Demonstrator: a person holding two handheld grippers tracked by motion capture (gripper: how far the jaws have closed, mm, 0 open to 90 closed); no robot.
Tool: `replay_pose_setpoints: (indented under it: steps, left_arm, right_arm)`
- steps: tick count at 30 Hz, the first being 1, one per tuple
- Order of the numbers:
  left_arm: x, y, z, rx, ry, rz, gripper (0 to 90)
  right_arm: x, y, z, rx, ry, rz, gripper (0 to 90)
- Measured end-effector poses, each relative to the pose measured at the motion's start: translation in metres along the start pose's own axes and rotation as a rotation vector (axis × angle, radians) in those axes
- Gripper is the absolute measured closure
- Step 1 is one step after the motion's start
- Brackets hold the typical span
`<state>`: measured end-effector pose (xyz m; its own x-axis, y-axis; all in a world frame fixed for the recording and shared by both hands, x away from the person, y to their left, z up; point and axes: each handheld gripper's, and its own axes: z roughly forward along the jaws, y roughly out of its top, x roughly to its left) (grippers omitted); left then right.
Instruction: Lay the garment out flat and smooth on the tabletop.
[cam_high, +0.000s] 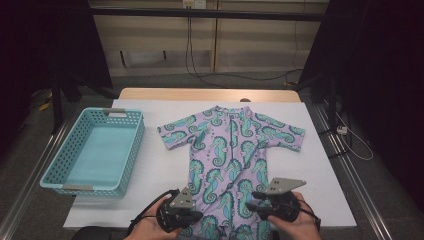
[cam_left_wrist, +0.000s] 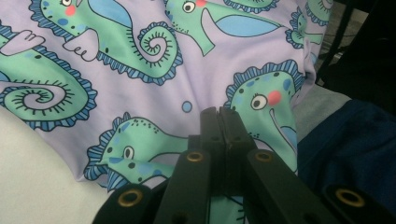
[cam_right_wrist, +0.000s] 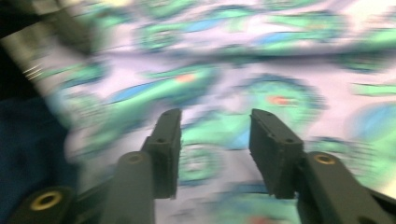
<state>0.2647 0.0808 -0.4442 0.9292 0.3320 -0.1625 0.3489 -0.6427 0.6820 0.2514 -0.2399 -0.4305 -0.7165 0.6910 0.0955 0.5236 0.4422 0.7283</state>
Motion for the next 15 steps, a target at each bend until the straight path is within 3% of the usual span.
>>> replay_pose_setpoints:
  steps: [2,4,7,8,10,15]
  left_arm:
    - [0.003,0.001,-0.002,-0.014,-0.008,-0.012,84.0]
    - [0.004,0.001,-0.004,-0.032,0.016,-0.024,75.0]
    - [0.009,0.001,-0.007,-0.032,0.041,-0.035,65.2]
    - [0.01,0.0,-0.008,-0.04,0.042,-0.042,63.7]
    - [0.011,-0.001,-0.01,-0.041,0.049,-0.046,62.5]
    - [0.009,-0.008,-0.018,-0.033,0.061,-0.047,61.1]
  right_arm:
    - [-0.017,0.001,0.0,0.01,-0.071,0.026,62.1]
    - [-0.034,0.001,0.0,0.019,-0.136,0.057,65.0]
    - [-0.054,-0.003,0.005,0.057,-0.158,0.106,64.3]
    - [-0.056,-0.005,0.007,0.068,-0.172,0.117,63.6]
    - [-0.055,-0.008,0.009,0.077,-0.157,0.128,62.0]
    - [-0.043,-0.013,0.005,0.102,-0.16,0.125,60.8]
